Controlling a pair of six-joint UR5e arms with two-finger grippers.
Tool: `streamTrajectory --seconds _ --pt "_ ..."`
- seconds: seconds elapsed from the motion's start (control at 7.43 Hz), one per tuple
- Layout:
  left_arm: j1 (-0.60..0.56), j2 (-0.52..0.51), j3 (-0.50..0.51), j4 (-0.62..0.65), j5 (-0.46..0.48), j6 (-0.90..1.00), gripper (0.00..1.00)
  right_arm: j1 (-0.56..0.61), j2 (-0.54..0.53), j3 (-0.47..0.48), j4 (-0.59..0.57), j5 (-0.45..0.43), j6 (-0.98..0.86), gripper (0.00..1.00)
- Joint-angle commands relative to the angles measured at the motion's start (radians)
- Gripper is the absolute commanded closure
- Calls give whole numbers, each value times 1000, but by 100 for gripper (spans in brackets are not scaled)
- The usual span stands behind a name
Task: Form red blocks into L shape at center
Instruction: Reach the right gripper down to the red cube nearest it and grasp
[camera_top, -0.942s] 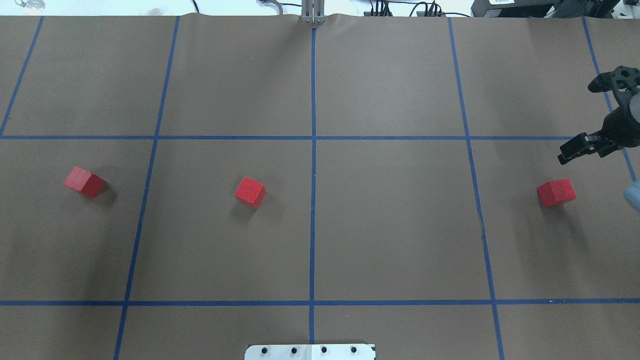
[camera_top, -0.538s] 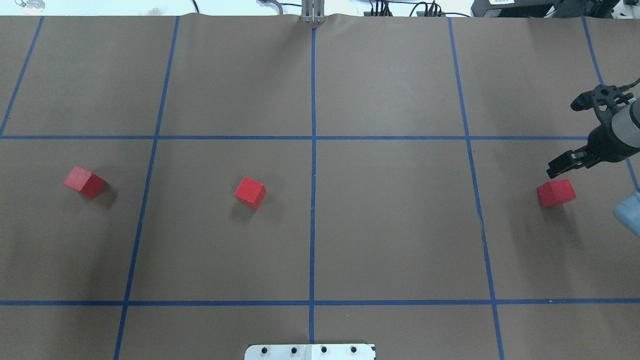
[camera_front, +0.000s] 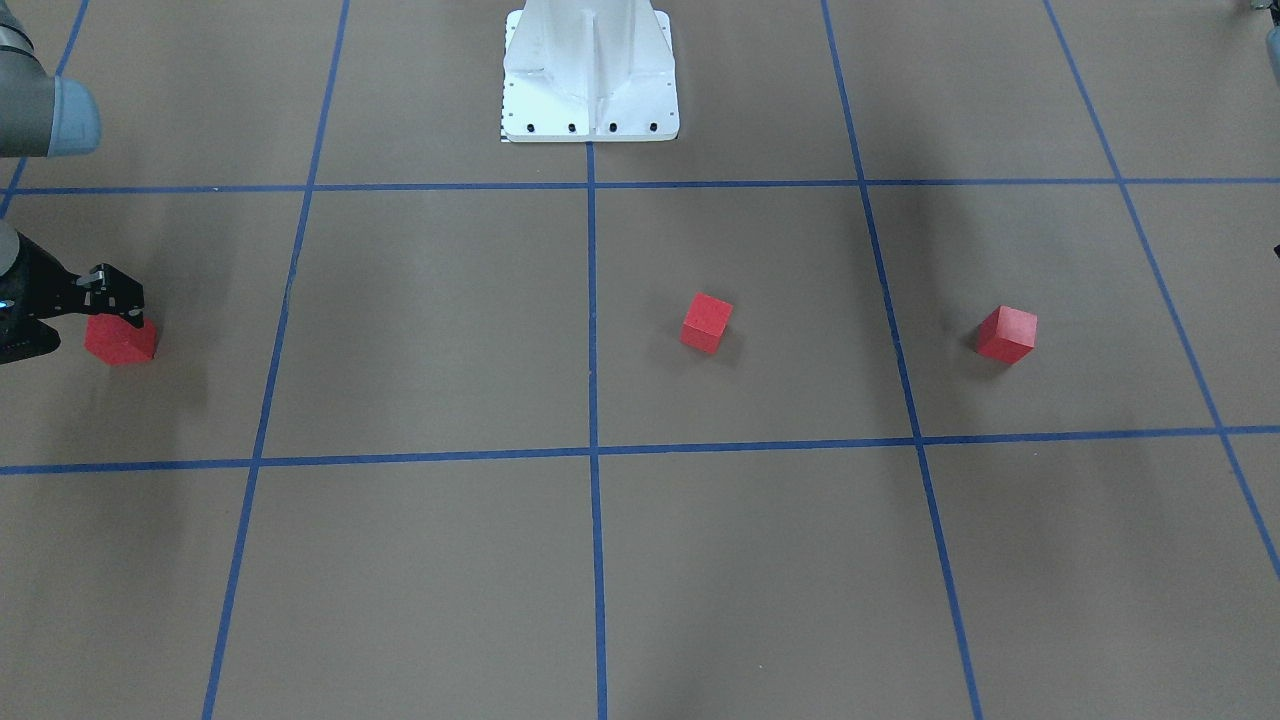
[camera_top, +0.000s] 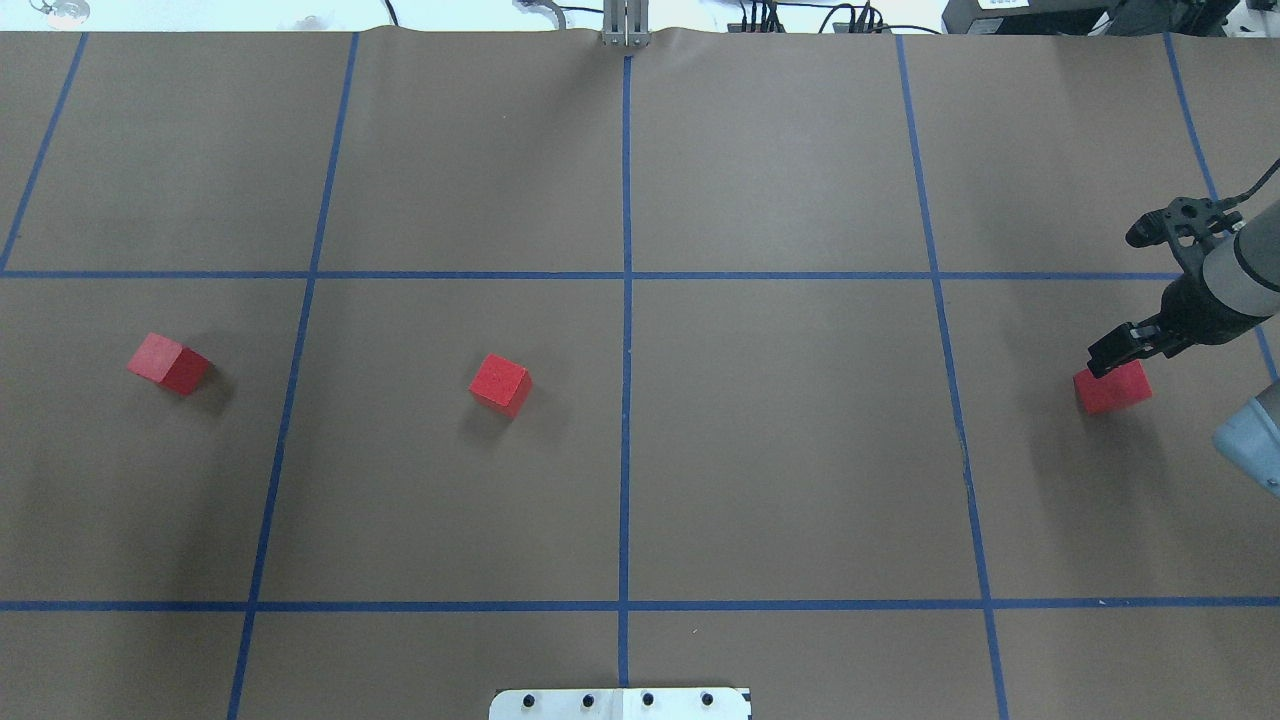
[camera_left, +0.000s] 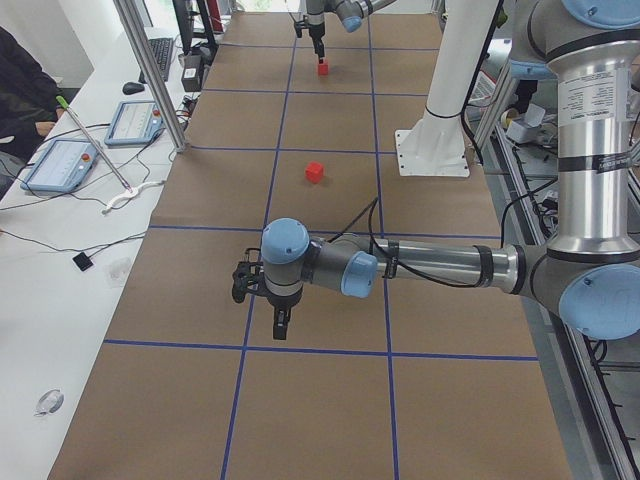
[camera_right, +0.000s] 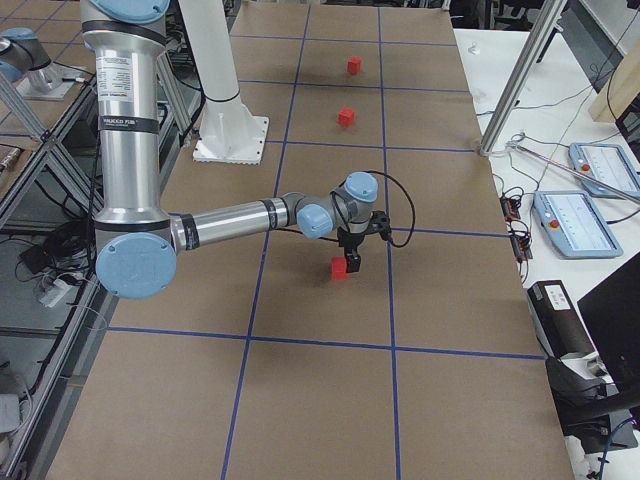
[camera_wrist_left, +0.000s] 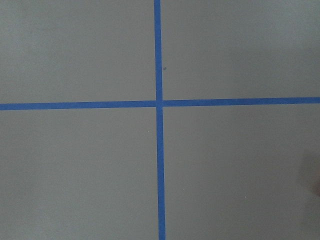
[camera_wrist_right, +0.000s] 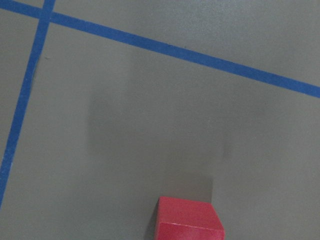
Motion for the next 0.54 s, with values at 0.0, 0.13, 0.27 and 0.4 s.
streamTrajectory --seconds 0.0,0.13,0.27,0.4 --pt "0 -1 0 -2 0 0 0 -3 0 -20 -1 -6 0 3" --pt "0 -1 0 -6 0 0 0 -17 3 -27 4 -7 2 2" --pt "0 1 0 -6 0 0 0 -24 7 -35 4 -4 2 2" --pt "-1 1 0 -6 0 0 0 -37 7 -35 4 -6 2 2"
